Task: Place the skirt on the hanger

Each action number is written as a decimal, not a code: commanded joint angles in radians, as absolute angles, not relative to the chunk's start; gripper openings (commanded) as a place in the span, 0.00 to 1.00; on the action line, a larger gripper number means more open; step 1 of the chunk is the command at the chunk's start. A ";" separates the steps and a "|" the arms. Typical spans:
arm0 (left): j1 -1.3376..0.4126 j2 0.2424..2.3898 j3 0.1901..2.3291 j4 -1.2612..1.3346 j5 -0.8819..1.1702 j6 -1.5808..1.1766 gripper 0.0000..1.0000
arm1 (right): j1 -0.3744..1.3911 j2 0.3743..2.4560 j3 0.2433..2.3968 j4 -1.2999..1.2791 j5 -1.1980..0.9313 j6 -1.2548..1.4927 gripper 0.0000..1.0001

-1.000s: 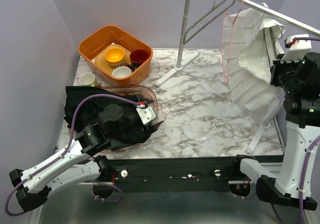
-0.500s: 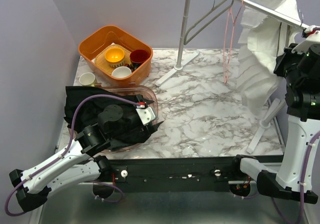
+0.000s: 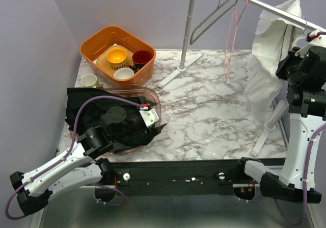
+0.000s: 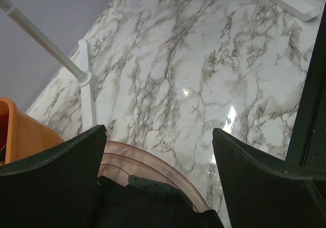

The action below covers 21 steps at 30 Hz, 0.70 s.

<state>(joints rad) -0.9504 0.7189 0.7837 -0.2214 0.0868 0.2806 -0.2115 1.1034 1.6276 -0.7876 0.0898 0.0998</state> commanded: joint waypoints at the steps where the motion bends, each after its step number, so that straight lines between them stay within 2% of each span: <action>1: -0.943 0.721 0.776 -0.186 0.094 0.250 0.99 | -0.218 1.023 1.592 -0.721 0.032 0.089 0.35; 4: -0.937 0.724 0.781 -0.179 0.091 0.226 0.99 | -0.218 0.971 1.583 -0.721 0.006 0.046 0.49; 5: -0.934 0.729 0.784 -0.176 0.091 0.216 0.99 | -0.218 0.960 1.583 -0.724 -0.027 0.034 0.60; 7: -0.930 0.730 0.793 -0.178 0.083 0.196 0.99 | -0.218 0.925 1.586 -0.738 -0.070 0.011 0.69; 8: -0.928 0.729 0.796 -0.175 0.074 0.175 0.99 | -0.218 0.914 1.589 -0.744 -0.087 -0.020 0.78; 11: -0.925 0.726 0.814 -0.189 0.025 0.108 0.99 | -0.218 0.881 1.609 -0.778 -0.129 -0.075 0.91; 16: -0.922 0.710 0.822 -0.207 -0.127 -0.060 0.99 | -0.218 0.827 1.643 -0.824 -0.182 -0.207 1.00; 21: -0.901 0.722 0.805 -0.236 -0.235 -0.211 0.99 | -0.218 0.821 1.733 -0.949 -0.351 -0.383 1.00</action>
<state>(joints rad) -0.9218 0.7227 0.7948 -0.2157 -0.0849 -0.0368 -0.2115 0.8299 1.6562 -0.8188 -0.1619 -0.1848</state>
